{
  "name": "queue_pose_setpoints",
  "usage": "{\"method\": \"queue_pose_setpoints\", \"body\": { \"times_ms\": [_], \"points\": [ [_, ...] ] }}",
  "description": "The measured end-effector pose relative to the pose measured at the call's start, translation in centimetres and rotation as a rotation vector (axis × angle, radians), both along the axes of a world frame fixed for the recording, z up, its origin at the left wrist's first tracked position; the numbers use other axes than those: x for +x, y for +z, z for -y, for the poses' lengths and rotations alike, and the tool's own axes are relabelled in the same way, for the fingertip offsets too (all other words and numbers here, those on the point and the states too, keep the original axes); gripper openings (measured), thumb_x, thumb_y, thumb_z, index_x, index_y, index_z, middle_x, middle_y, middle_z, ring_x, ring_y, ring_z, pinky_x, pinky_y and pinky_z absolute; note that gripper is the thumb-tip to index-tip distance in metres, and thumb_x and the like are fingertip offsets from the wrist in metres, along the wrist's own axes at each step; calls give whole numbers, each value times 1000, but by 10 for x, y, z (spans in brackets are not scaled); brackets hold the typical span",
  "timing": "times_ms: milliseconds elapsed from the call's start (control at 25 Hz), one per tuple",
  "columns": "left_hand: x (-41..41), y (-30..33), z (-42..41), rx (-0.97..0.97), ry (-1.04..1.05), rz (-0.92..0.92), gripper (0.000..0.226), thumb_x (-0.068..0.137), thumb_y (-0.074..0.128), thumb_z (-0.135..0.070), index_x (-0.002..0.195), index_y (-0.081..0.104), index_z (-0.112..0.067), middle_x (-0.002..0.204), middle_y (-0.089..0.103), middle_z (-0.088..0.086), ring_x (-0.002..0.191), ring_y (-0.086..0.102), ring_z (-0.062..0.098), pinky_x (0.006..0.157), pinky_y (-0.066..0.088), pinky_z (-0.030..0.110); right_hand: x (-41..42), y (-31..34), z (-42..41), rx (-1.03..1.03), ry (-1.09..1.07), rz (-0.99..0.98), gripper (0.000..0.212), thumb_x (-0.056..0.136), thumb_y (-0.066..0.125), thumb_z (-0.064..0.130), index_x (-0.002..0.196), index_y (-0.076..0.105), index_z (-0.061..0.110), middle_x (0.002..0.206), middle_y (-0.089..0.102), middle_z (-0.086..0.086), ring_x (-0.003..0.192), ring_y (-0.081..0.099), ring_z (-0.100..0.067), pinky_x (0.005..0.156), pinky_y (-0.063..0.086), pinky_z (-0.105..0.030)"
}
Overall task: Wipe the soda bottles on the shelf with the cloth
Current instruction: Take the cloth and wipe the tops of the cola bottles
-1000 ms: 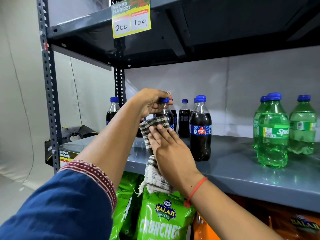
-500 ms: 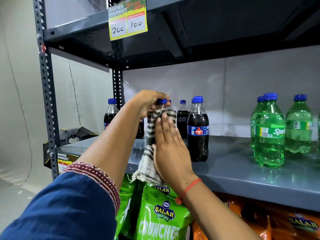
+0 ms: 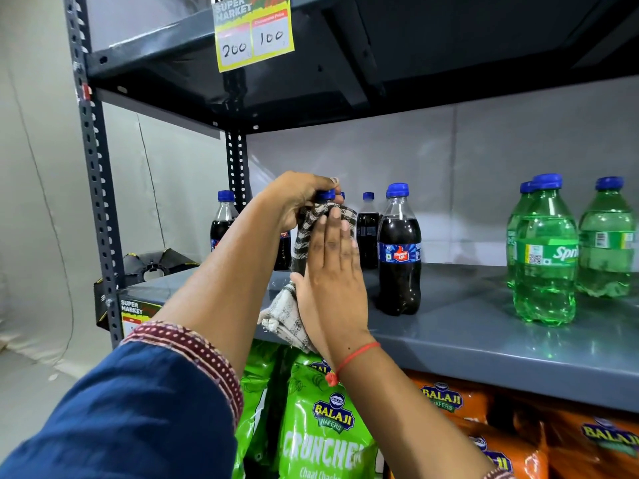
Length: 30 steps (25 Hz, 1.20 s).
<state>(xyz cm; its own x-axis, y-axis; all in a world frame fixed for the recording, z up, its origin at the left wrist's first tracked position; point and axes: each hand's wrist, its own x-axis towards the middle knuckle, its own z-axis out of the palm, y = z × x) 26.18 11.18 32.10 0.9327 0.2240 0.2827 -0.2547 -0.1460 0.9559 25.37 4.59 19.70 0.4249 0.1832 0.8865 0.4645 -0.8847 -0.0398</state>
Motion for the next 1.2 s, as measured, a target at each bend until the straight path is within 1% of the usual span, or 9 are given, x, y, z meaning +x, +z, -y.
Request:
{"method": "queue_pose_setpoints", "body": {
  "times_ms": [120, 280, 360, 520, 800, 960, 1040, 1120, 1200],
  "points": [
    [-1, 0, 1, 4, -10, 11, 29, 85, 56, -14, 106, 60, 6, 89, 67, 11, 67, 64, 14, 50, 52, 17, 1, -5, -2, 42, 40, -1, 77, 80, 66, 37, 137, 27, 2, 146, 32, -17, 133, 32, -29, 108, 25, -33],
    [0, 0, 1, 63, -2, 40, 32, 86, 55, -16, 109, 58, 6, 89, 66, 10, 63, 64, 11, 51, 52, 15, -1, -18, -5, 84, 248, -112, 69, 91, 50, 9, 140, 4, -2, 145, -14, -17, 135, -12, -28, 113, 4, -38],
    [1, 0, 0, 85, 5, 30, 30, 87, 53, -17, 108, 58, 4, 87, 66, 9, 68, 62, 14, 58, 53, 17, -5, -23, -1, 152, 288, -147, 65, 89, 46, -1, 141, 7, -1, 150, -9, -19, 139, -4, -29, 111, 24, -36],
    [3, 0, -2, 110, 20, 2, 24, 87, 52, -19, 100, 60, 0, 86, 67, 6, 72, 61, 15, 74, 50, 23, -18, -27, 10, 242, 343, -237, 62, 77, 37, -19, 136, 27, -3, 149, 18, -27, 132, 34, -36, 83, 53, -39],
    [1, 3, 4, 228, 135, 47, 17, 84, 56, -17, 94, 61, -4, 81, 63, 7, 68, 58, 15, 68, 49, 23, -36, -29, 64, 189, 234, -253, 66, 78, 49, -6, 138, 28, 12, 152, 22, -11, 126, 45, -26, 83, 52, -35],
    [0, 20, 27, 675, 577, 508, 17, 82, 50, -16, 73, 64, -13, 74, 57, 4, 66, 49, 20, 69, 48, 29, -47, -27, 108, 254, 122, -216, 63, 74, 60, -7, 131, 40, 9, 146, 38, -10, 110, 60, -30, 73, 56, -38],
    [-3, 21, 52, 655, 482, 689, 21, 82, 52, -21, 79, 72, -14, 80, 60, -8, 70, 53, 12, 67, 43, 18, -45, -21, 124, 266, 89, -228, 60, 79, 57, -2, 133, 36, 12, 149, 33, -7, 113, 58, -29, 78, 53, -38],
    [5, 15, 74, 582, 234, 566, 21, 85, 54, -27, 86, 70, -14, 82, 59, -7, 71, 52, 12, 60, 41, 14, -42, -14, 135, 258, 78, -234, 58, 82, 55, 0, 135, 32, 13, 150, 30, -6, 117, 54, -28, 82, 51, -39],
    [16, 2, 83, 500, 32, 345, 26, 88, 48, -31, 71, 56, -12, 67, 48, 0, 59, 39, 16, 52, 35, 15, -39, -7, 139, 218, 81, -219, 58, 85, 53, 2, 136, 29, 14, 150, 29, -7, 119, 52, -28, 82, 51, -38]
  ]
}}
